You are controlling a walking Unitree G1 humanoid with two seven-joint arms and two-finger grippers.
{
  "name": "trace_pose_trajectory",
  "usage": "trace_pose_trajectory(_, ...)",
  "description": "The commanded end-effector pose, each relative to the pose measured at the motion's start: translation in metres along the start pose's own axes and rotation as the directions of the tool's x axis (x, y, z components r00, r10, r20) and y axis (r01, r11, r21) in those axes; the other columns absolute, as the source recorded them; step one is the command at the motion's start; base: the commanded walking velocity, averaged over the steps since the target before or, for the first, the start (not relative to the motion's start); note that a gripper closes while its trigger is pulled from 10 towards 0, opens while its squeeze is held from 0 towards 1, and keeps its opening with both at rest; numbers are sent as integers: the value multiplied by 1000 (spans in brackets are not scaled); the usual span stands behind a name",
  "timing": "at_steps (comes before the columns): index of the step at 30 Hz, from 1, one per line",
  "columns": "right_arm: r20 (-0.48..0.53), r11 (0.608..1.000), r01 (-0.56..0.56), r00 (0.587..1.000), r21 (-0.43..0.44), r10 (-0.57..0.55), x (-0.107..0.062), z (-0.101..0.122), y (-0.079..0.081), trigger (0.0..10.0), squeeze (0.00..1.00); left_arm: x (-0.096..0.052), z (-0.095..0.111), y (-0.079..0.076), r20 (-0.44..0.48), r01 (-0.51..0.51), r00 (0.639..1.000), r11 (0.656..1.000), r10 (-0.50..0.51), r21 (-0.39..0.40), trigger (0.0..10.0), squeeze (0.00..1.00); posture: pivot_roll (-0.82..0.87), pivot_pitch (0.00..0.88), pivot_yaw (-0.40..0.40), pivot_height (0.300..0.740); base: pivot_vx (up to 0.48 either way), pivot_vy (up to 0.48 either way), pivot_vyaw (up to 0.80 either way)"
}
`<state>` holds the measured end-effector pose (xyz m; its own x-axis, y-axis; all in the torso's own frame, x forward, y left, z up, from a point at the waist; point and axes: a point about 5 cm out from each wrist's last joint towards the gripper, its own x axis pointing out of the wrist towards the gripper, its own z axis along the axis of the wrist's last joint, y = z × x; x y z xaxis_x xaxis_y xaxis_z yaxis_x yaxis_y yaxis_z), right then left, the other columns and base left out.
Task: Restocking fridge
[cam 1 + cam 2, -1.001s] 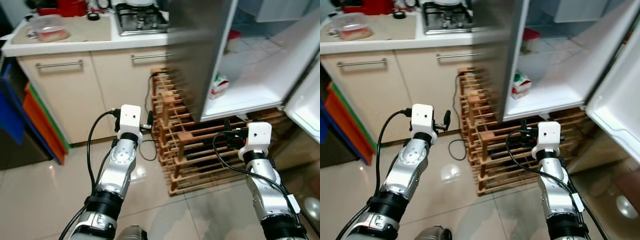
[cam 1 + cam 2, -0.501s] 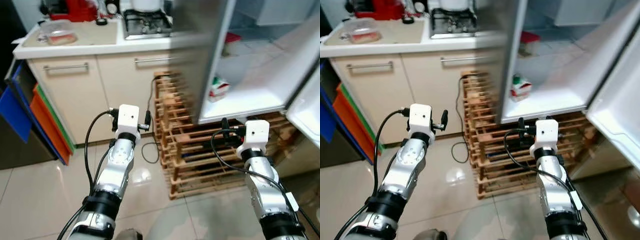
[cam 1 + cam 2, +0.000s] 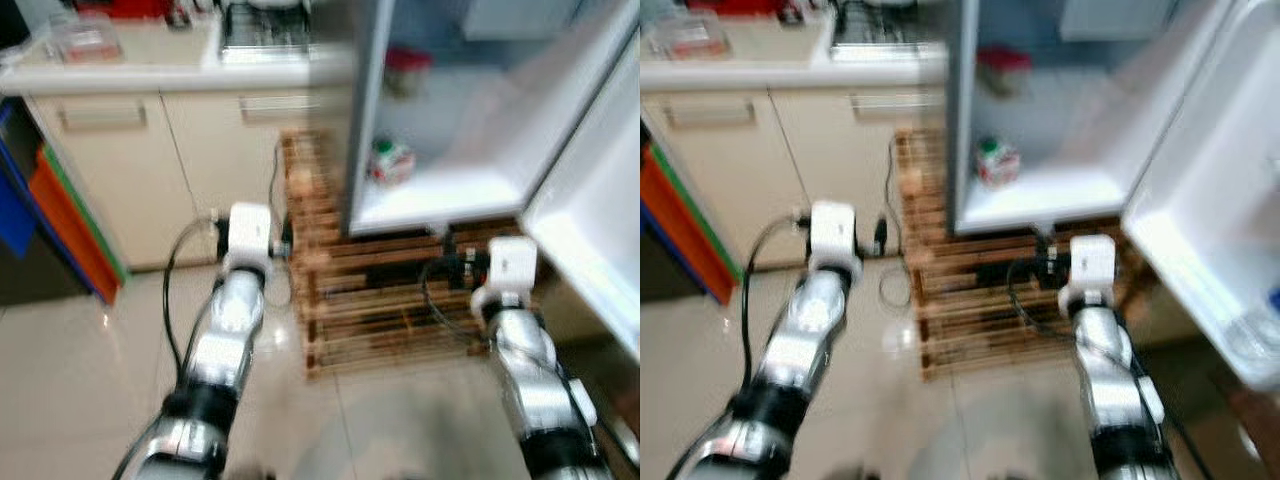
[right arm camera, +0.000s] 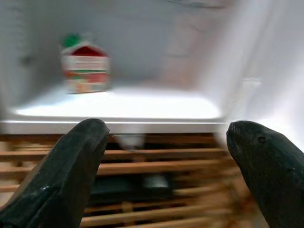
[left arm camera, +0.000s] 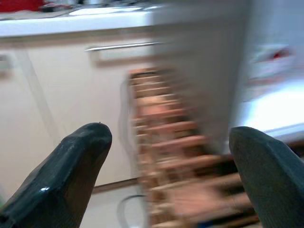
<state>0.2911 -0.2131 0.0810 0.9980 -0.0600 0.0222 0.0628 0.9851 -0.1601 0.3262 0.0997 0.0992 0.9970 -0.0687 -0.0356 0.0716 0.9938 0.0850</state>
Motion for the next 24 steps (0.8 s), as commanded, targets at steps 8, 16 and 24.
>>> trace_pose_trajectory(8,3,1000,-2,1000,-9,2,-1,1,-1,10000,0,4,6,7,18,-24,1000,999,25,-24,10000,0,45,1,-4,732,61,0,334)
trace_pose_trajectory(16,-9,1000,22,1000,-9,-22,-6,-3,-8,10000,0,5,6,8,20,-15,1000,1000,15,-19,10000,0,45,3,-2,732,0,0,0)
trace_pose_trajectory(24,-6,999,-46,999,2,46,-12,-5,10,10000,0,6,5,7,9,-24,1000,999,24,-21,10000,0,42,0,0,732,0,-471,0)
